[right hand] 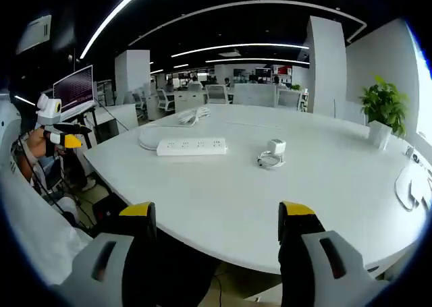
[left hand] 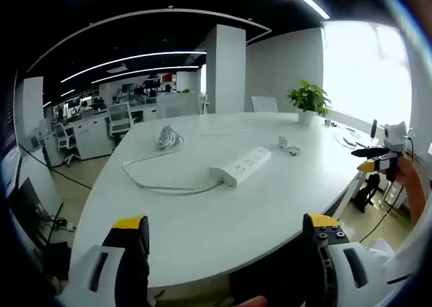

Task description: Straighten the power strip on the desk, plug the charger into it

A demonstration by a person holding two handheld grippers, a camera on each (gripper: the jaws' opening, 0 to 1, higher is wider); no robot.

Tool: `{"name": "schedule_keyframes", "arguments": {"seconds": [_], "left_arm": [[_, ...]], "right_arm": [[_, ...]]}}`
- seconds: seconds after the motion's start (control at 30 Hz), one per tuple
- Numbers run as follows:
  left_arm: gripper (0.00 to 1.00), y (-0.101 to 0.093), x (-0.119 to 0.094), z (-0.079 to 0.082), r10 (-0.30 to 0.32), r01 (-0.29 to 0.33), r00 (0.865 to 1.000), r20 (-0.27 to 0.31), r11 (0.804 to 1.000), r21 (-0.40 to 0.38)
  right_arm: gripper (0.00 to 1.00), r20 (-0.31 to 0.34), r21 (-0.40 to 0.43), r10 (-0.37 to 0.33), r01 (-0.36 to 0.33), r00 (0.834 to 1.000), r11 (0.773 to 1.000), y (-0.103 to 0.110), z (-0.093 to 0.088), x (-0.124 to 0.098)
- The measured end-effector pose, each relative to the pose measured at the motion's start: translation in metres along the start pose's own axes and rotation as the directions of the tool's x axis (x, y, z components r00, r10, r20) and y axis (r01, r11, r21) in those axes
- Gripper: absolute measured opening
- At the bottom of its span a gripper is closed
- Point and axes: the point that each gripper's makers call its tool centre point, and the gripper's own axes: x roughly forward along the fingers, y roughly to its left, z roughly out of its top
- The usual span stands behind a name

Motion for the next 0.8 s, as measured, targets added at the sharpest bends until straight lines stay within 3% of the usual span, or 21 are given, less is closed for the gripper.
{"name": "schedule_keyframes", "arguments": {"seconds": [0.23,0.37,0.5,0.7,0.8], "left_arm": [[0.94,-0.008,0.005,0.009,-0.042,0.042,0.999,0.03,0.999,0.008],[0.94,-0.012,0.0,0.011,-0.047,0.046,0.998,0.034,0.999,0.024],[0.95,-0.016,-0.015,0.025,-0.043,0.04,0.995,0.091,0.999,0.037],[0.94,-0.007,-0.003,0.01,-0.031,0.029,0.998,0.05,0.999,0.031],[0.94,-0.007,0.004,0.011,-0.043,0.042,0.997,0.059,0.999,0.03]], "right_arm": [[0.73,0.024,-0.006,-0.019,0.019,1.0,1.0,0.001,0.009,-0.006],[0.72,0.033,0.0,0.0,0.0,0.999,1.0,0.011,0.011,0.001],[0.73,0.051,-0.011,0.046,-0.045,0.998,0.999,0.029,0.021,0.018],[0.72,0.044,-0.002,0.075,-0.075,0.996,0.997,0.035,0.016,0.028],[0.71,0.052,0.011,0.055,-0.055,0.997,0.998,0.031,0.017,0.028]]}}
